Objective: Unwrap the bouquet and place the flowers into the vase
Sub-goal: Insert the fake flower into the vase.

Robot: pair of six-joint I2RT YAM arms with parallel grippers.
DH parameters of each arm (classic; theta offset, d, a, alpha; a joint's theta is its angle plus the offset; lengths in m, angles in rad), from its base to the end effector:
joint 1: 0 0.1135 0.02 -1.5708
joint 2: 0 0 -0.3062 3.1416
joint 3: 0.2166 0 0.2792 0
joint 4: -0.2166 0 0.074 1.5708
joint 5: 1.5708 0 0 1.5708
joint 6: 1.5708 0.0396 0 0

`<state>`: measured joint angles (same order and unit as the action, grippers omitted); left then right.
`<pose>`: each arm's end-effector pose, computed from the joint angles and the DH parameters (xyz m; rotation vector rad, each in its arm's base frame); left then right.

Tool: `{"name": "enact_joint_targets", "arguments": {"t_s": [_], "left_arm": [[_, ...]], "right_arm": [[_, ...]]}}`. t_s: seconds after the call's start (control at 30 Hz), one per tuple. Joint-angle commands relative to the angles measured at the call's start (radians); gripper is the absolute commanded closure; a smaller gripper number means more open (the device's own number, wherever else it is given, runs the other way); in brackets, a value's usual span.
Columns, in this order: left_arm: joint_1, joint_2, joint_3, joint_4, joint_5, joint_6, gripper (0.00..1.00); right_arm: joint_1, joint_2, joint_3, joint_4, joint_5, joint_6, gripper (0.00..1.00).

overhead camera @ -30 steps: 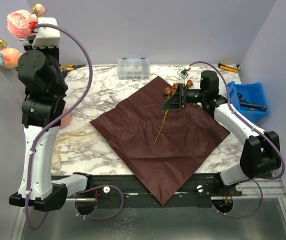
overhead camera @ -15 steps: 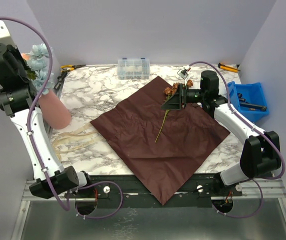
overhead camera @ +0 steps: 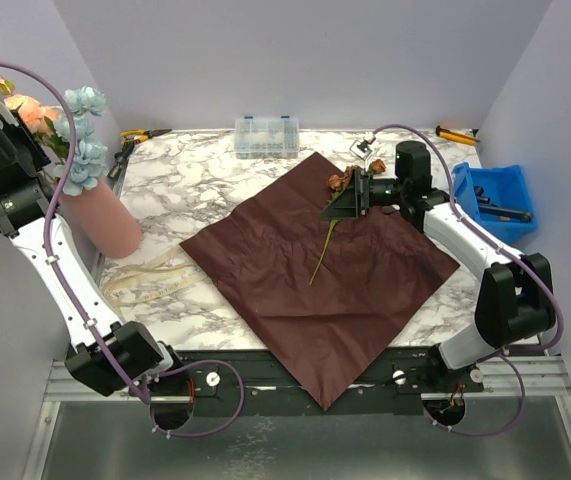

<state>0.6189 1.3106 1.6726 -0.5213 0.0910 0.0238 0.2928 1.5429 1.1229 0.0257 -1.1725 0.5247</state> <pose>0.2358 0.1636 0.5441 -0.4467 1.6875 0.3941 0.3412 0.1410 0.3289 -0.6147 1.9798 1.6576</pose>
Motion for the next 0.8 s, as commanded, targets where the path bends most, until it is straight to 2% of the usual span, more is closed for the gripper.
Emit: {"name": "enact_joint_targets", "arguments": {"t_s": [0.0, 0.1, 0.33, 0.53, 0.77], "left_arm": [[0.024, -0.015, -0.029, -0.014, 0.057, -0.005, 0.48], [0.025, -0.034, -0.043, -0.021, 0.065, -0.001, 0.30], [0.026, -0.105, -0.109, -0.072, 0.093, 0.015, 0.01], [0.025, -0.198, -0.183, -0.110, 0.105, 0.033, 0.01], [0.025, -0.289, -0.247, -0.157, 0.109, 0.065, 0.01]], "right_arm": [[0.000, 0.019, 0.040, -0.077, -0.030, -0.050, 0.00], [0.000, 0.034, 0.055, -0.115, -0.034, -0.075, 0.01], [0.000, 0.038, 0.077, -0.201, 0.015, -0.143, 0.01], [-0.001, 0.020, 0.082, -0.257, 0.131, -0.202, 0.01], [-0.001, 0.014, 0.070, -0.303, 0.338, -0.245, 0.02]]}}
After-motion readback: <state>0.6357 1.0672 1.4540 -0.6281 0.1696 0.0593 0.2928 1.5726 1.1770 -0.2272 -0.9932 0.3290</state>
